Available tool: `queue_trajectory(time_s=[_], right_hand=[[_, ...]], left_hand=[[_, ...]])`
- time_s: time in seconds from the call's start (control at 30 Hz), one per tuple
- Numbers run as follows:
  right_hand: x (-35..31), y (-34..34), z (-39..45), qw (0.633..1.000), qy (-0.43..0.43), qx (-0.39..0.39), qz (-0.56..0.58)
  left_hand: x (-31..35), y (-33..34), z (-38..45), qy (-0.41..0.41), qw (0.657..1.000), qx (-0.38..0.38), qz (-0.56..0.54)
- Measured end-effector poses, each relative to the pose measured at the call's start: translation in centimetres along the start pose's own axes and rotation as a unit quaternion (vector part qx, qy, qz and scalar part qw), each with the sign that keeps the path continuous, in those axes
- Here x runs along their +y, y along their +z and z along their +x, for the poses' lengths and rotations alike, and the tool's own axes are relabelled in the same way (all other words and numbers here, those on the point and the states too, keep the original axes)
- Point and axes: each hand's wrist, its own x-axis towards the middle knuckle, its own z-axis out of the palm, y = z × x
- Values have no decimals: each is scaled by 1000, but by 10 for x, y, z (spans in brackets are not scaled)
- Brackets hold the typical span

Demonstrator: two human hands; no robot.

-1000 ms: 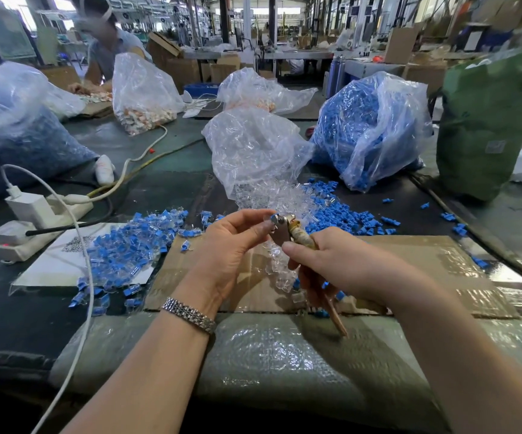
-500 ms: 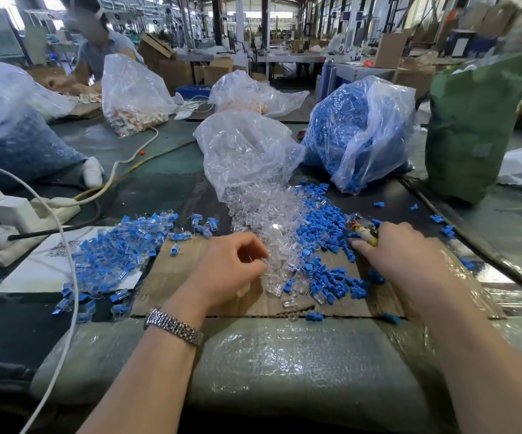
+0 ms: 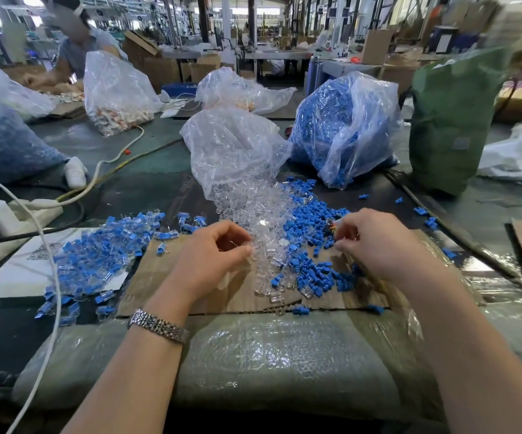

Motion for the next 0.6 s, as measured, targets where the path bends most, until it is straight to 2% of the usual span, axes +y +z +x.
queue_trajectory(time_s=[0.1, 0.3, 0.4, 0.5, 0.6], right_hand=[[-8, 0, -4, 997, -47, -68, 8], [-15, 13, 0, 996, -41, -75, -28], [-16, 14, 0, 998, -52, -30, -28], [-21, 11, -2, 988, -85, 37, 121], [-38, 7, -10, 950, -137, 41, 278]], left_hand=[[-2, -2, 1, -31, 993, -24, -109], [-8, -4, 4, -95, 953, -67, -280], [-8, -6, 5, -106, 925, -89, -354], [-6, -7, 4, -108, 902, -96, -407], [-2, -7, 2, -105, 892, -103, -426]])
